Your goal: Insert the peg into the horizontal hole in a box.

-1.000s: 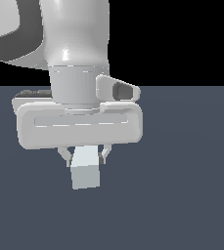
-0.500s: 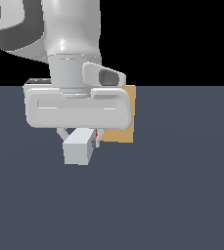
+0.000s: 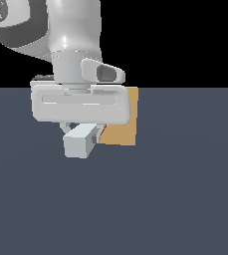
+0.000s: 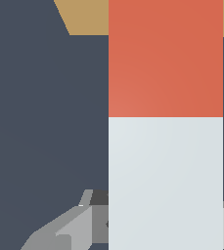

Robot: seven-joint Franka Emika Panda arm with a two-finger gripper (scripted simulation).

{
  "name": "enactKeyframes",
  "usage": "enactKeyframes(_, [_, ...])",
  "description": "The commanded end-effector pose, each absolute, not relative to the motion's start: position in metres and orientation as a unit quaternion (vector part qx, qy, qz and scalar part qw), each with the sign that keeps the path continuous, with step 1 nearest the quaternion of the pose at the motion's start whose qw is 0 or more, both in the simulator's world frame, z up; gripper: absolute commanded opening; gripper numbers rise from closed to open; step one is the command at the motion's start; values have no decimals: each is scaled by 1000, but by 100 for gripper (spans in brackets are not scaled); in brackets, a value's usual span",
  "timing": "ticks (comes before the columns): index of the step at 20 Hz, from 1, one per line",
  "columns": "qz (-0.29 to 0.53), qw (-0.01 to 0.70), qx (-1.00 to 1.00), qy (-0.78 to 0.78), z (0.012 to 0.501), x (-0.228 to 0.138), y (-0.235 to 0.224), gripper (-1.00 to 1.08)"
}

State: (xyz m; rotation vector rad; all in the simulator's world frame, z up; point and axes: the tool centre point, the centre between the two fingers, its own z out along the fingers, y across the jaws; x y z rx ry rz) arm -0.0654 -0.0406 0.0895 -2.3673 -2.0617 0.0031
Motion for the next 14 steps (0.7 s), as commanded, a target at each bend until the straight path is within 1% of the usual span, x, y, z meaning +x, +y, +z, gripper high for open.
enactKeyframes(1, [0, 0, -757, -653, 92, -64, -39, -100])
enactKeyframes(14, [0, 1, -758, -652, 92, -64, -38, -100])
